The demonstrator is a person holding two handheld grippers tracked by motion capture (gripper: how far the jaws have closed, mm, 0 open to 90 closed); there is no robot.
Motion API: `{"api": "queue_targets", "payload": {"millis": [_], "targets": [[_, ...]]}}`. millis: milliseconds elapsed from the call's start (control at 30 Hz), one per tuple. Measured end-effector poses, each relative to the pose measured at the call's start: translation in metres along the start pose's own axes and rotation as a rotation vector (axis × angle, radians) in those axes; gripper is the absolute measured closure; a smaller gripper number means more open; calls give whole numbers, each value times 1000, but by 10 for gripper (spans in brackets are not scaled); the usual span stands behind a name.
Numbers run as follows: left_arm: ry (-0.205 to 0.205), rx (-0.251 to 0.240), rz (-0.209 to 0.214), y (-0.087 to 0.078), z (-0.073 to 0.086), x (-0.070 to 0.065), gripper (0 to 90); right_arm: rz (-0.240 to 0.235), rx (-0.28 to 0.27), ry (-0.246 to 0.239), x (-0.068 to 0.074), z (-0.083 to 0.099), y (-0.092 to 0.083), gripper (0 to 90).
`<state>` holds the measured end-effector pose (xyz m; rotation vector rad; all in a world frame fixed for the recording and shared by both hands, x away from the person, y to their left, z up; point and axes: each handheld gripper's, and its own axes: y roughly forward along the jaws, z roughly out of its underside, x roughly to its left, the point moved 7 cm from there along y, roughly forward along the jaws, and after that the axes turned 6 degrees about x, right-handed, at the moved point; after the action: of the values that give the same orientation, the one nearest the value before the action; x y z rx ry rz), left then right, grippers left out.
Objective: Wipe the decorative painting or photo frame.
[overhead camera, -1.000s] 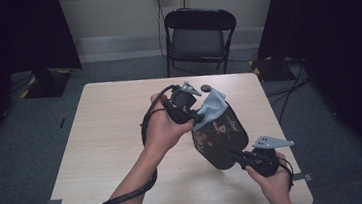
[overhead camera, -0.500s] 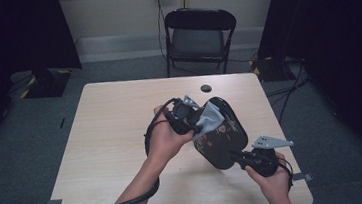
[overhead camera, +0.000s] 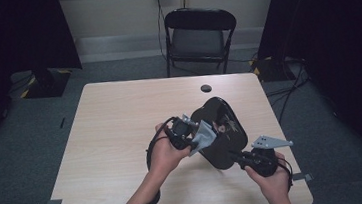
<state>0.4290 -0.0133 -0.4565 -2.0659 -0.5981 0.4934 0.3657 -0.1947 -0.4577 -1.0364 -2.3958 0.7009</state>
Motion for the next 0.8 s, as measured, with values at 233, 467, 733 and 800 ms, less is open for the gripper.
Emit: {"api": "queue_targets", "payload": {"millis": [233, 467, 733, 800], "targets": [[-28, 31, 8, 21, 17, 4, 791, 0, 2, 0, 0, 0, 0, 790], [-38, 60, -4, 33, 27, 6, 791, 2, 0, 1, 0, 0, 0, 790], [-38, 101, -20, 48, 39, 6, 790, 0, -1, 3, 0, 0, 0, 790], [-46, 105, -16, 51, 43, 6, 790, 0, 0, 3, 0, 0, 0, 790]]}}
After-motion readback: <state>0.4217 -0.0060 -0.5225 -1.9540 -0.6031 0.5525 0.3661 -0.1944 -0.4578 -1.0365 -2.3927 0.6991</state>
